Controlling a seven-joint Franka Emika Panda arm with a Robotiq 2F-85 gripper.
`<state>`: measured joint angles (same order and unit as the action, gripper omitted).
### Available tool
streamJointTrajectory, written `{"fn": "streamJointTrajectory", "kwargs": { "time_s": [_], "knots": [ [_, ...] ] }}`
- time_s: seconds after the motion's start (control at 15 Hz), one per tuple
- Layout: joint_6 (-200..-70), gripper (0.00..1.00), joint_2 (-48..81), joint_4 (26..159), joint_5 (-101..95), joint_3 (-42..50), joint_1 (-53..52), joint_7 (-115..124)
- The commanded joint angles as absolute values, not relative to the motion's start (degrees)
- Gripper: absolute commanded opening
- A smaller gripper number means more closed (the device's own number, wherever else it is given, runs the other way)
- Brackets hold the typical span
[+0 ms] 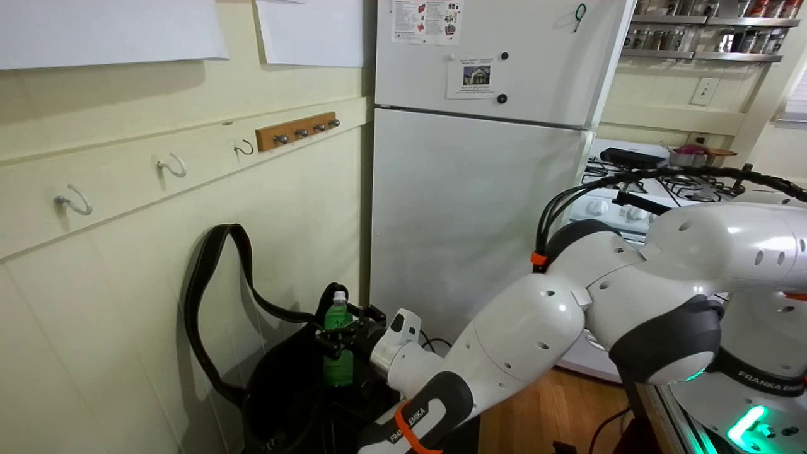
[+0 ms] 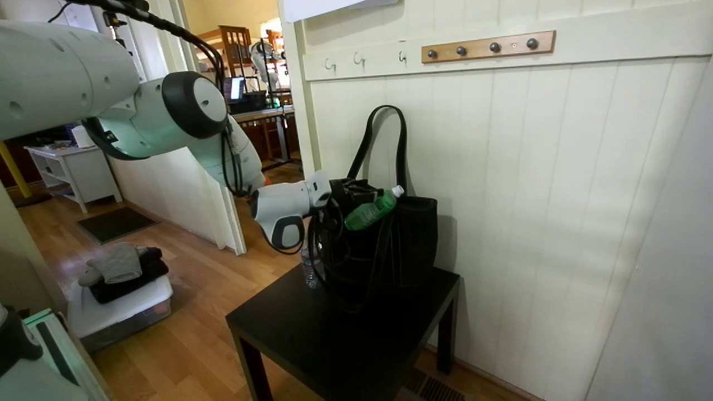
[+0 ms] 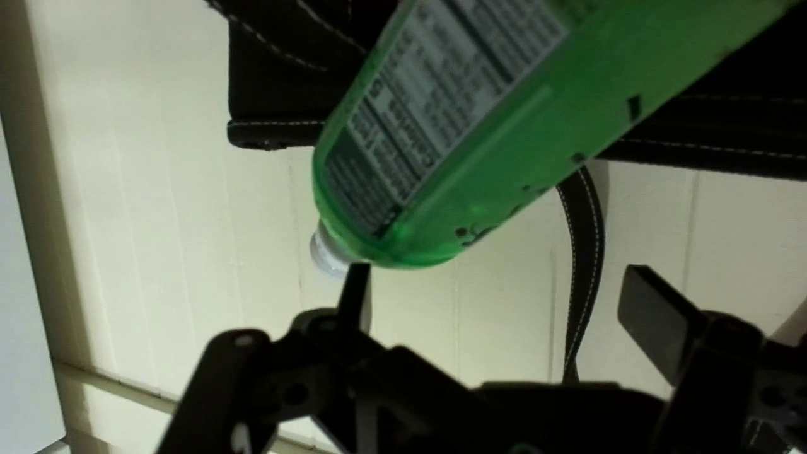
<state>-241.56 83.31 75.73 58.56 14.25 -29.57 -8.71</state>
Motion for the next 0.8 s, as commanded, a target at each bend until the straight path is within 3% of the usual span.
{"fn": "streamJointTrajectory", "kwargs": {
  "time_s": [0.0,0.4,0.73],
  "knots": [
    [-242.25,1.0,79.46,82.92,58.78,16.03,-31.44,-5.07],
    [-242.2,1.0,76.7,89.46,56.08,21.6,-35.44,3.74],
    [-242.18,1.0,69.86,102.85,50.37,23.54,-38.04,11.55]
  ]
}}
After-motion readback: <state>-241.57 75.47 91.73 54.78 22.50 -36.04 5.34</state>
